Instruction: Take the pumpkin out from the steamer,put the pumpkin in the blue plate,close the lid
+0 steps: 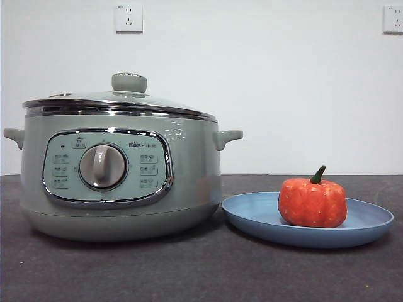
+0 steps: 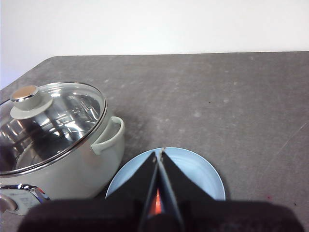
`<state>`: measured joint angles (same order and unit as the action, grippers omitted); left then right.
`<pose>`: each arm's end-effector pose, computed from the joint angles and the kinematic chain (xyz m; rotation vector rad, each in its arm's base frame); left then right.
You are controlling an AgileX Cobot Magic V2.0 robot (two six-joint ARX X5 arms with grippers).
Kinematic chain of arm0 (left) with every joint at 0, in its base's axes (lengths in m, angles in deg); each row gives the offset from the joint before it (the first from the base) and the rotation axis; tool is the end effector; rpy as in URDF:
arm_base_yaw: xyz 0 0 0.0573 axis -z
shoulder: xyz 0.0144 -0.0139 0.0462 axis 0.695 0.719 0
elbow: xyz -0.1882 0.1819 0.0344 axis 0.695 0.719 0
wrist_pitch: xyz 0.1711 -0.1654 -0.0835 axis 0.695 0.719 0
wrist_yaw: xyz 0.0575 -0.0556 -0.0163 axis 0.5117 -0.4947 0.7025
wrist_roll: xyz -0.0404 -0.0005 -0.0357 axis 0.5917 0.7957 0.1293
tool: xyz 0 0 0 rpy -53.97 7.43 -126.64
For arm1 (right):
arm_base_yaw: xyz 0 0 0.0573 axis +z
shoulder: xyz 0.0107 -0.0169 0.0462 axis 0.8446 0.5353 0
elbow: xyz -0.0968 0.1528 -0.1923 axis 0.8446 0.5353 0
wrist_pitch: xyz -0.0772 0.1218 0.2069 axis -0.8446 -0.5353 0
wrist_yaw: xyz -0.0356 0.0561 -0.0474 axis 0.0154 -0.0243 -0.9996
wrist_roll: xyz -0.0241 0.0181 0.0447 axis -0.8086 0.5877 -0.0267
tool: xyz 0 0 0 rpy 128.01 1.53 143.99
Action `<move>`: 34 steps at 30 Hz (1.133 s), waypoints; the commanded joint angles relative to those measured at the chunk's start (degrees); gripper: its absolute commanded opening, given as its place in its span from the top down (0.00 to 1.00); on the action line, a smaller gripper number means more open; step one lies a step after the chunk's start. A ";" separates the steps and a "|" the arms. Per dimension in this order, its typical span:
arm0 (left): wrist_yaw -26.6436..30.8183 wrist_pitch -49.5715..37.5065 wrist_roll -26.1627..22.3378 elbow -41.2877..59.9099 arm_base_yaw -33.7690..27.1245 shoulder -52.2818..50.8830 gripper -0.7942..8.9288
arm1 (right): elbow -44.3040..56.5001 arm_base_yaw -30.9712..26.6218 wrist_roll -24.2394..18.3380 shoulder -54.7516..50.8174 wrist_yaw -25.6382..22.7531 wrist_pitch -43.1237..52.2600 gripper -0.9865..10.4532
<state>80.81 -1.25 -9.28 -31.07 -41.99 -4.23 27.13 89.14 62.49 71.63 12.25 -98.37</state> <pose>0.0944 -0.0027 0.1730 0.0081 0.1540 -0.0136 0.0875 0.0481 0.2998 0.0747 0.2869 0.3606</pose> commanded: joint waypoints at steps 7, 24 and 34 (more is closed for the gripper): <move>-2.69 3.93 3.39 3.65 -0.20 -1.73 0.92 | 0.33 0.07 0.55 -0.02 0.00 0.28 0.93; -2.84 4.26 5.11 3.63 -0.24 -3.13 0.92 | 0.33 0.07 0.55 -0.02 0.00 0.17 0.93; -2.84 4.26 5.11 3.63 -0.24 -3.13 0.92 | 0.33 0.07 0.55 -0.04 0.00 0.17 0.93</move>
<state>77.88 2.00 -4.52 -27.99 -42.05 -7.20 27.13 89.14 62.49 71.63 12.25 -98.41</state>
